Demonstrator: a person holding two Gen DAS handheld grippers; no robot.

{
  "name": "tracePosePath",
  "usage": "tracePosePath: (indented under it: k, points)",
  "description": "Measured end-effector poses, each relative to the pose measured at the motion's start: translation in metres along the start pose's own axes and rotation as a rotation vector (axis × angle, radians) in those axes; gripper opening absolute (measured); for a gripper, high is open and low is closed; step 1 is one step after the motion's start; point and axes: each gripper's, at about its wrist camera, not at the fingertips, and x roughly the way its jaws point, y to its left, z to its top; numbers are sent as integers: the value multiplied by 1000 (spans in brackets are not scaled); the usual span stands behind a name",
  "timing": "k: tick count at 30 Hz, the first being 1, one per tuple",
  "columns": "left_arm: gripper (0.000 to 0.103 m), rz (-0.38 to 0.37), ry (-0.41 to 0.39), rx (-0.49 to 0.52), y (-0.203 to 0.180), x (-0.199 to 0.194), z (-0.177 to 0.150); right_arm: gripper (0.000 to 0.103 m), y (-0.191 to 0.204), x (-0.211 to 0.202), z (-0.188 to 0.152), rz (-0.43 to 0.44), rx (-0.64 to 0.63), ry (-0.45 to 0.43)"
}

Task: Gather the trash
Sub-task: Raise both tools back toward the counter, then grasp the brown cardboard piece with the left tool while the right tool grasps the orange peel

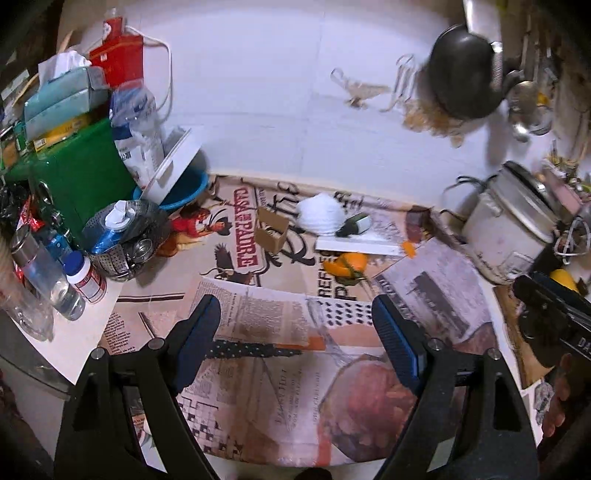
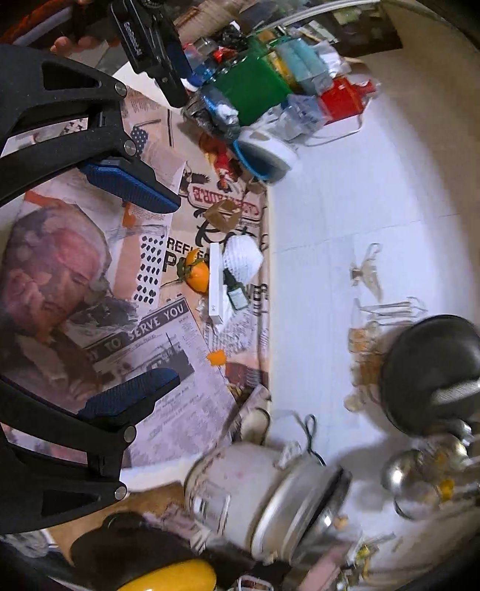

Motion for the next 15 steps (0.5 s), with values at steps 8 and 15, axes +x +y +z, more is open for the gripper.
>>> tracePosePath:
  k: [8, 15]
  points:
    - [84, -4, 51, 41, 33, 70, 37, 84, 11, 99, 16, 11, 56, 130]
    - [84, -38, 132, 109, 64, 143, 72, 84, 15, 198, 27, -23, 195, 249]
